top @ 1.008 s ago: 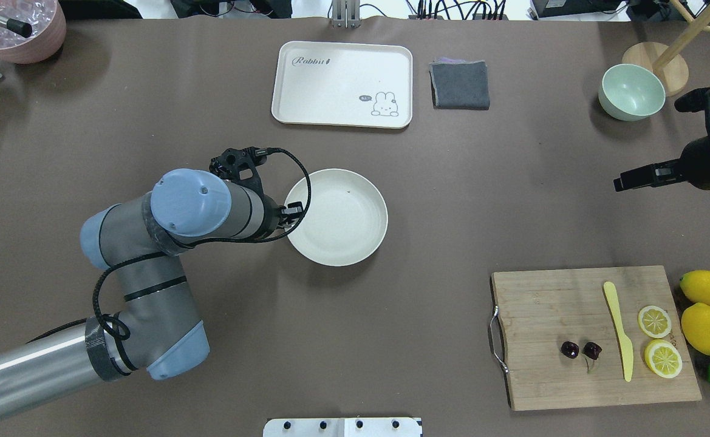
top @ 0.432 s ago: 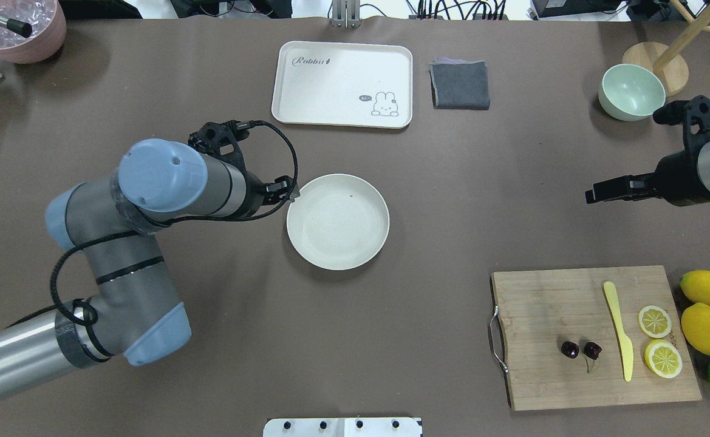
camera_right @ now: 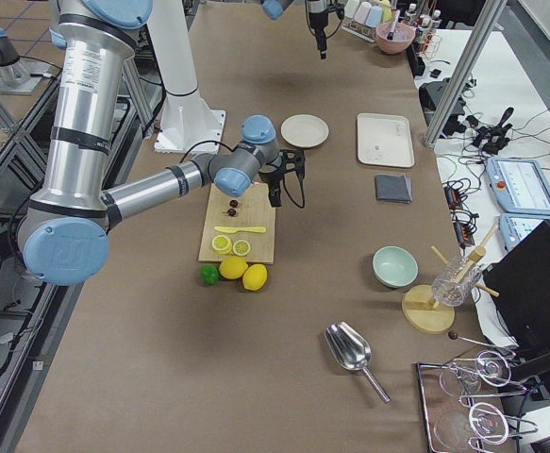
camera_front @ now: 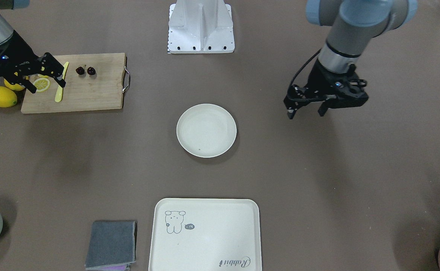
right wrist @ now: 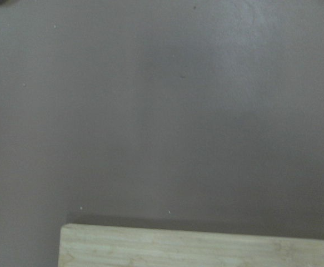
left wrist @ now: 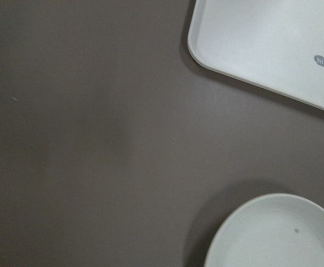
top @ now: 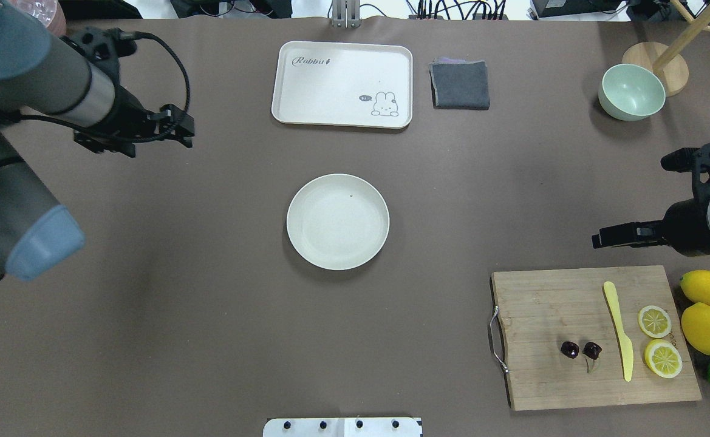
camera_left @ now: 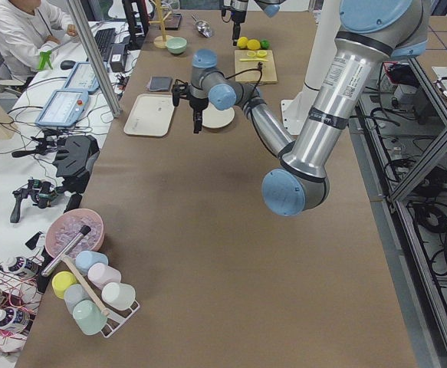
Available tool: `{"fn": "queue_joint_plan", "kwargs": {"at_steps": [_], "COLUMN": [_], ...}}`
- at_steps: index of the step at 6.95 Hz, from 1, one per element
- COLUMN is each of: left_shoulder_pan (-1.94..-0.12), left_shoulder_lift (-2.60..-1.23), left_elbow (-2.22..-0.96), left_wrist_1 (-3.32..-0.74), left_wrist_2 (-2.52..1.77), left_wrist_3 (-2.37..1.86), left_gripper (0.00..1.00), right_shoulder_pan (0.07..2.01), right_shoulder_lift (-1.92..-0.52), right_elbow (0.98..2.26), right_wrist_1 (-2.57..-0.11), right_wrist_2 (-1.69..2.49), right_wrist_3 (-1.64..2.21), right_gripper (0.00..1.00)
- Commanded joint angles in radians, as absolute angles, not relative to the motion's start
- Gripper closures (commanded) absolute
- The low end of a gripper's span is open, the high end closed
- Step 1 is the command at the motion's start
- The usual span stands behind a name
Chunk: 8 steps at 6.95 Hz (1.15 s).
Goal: Place red cherry on plate
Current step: 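Withdraw the left arm while the right gripper moves over the cherries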
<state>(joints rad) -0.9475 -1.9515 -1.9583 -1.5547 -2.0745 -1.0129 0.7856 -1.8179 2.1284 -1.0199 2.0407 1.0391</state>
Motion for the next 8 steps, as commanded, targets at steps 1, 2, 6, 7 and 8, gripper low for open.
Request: {"fn": "queue_joint_plan", "kwargs": {"at_steps": [1, 2, 6, 7, 8], "left_shoulder_pan": [-1.271, -1.389, -1.482, -1.480, -1.480], "left_shoulder_lift": [-1.780, -1.676, -1.638, -1.638, -1.638], "left_elbow": [-1.979, -1.976, -1.917, -1.917, -1.919], "left_wrist_1": [-1.494, -1.494, -1.500, -1.500, -1.502], "left_wrist_2": [-2.275, -2.304, -2.309, -2.309, -2.309], "left_wrist_3": [-0.570, -0.340, -0.173, -0.173, -0.173], "left_gripper": [0.02, 0.02, 0.02, 0.02, 0.02], "right_shoulder_pan": [0.654, 0.579, 0.284, 0.258, 0.250], "right_shoulder_lift": [-1.881, -1.881, -1.890, -1.905, -1.908], "right_elbow": [2.160, 2.160, 2.154, 2.154, 2.148], "right_wrist_1": [-1.020, -1.020, -1.014, -1.014, -1.023], "right_wrist_2": [1.918, 1.858, 1.616, 1.606, 1.598], "right_wrist_3": [1.153, 1.211, 1.396, 1.397, 1.391], "right_gripper": [0.02, 0.02, 0.03, 0.06, 0.08]}}
